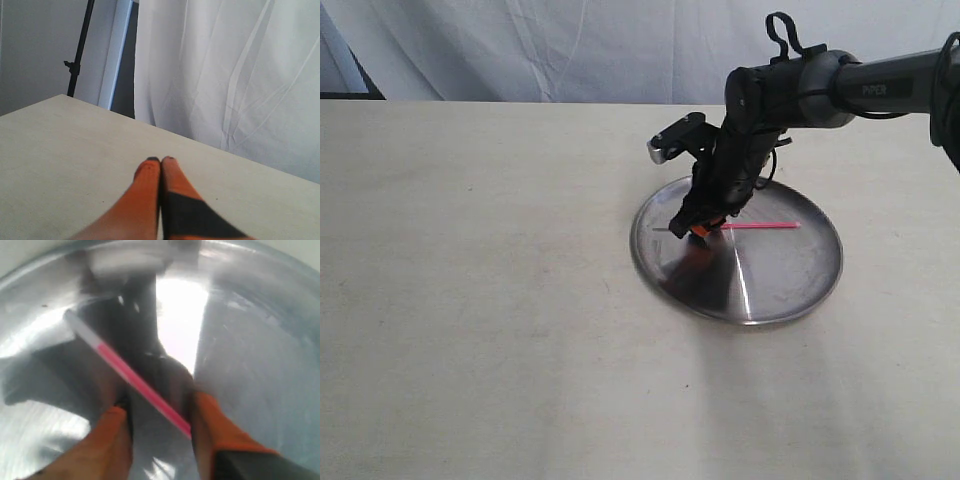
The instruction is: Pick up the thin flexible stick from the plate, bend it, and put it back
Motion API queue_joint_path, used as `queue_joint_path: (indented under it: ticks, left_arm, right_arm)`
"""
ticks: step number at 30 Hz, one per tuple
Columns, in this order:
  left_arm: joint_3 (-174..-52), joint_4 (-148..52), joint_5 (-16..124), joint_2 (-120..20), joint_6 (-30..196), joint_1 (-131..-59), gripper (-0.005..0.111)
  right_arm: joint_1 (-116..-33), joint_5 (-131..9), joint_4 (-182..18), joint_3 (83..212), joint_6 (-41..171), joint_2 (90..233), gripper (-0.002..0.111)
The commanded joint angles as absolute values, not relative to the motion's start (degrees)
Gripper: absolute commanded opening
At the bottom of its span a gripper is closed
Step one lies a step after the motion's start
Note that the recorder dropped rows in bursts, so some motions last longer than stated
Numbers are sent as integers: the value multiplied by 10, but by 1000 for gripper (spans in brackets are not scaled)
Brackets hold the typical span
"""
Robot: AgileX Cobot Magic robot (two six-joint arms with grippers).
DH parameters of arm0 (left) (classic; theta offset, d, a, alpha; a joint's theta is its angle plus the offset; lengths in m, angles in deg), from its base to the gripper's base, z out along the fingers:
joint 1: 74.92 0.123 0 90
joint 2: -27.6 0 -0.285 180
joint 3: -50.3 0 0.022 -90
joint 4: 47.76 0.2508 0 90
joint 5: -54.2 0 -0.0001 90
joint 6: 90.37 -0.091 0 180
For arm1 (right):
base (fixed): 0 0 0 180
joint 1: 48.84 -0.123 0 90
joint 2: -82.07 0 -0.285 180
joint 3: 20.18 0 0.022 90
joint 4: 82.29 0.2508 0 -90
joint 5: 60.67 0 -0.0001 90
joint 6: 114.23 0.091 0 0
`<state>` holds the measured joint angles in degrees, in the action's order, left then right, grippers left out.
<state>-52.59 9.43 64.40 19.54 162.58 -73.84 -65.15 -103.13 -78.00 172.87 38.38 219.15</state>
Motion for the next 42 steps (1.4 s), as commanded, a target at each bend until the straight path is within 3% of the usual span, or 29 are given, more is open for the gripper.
queue_joint_path:
  ticks: [1,6,25,32,39,42]
  left_arm:
    - [-525,99,645,198,1626,-739,0]
    - [-525,99,645,198,1626,-739,0]
    - [-525,99,645,198,1626,-739,0]
    - [-525,99,645,198,1626,-739,0]
    - [-525,107,645,198,1626,-739,0]
    - [-525,113,645,198,1626,-739,0]
  right_arm:
    - [-650,-1056,-791,1723,383,2227,17]
    - [-650,-1097,-791,1723,383,2244,-1]
    - [-649,-1097,-756,1723,384,2114,-1]
    - [-649,-1214,-757,1723,385,2111,-1]
    - [-649,-1206,-831,1701,438,2106,-1]
    - [-649,-1192,-873,1681,473,2106,6]
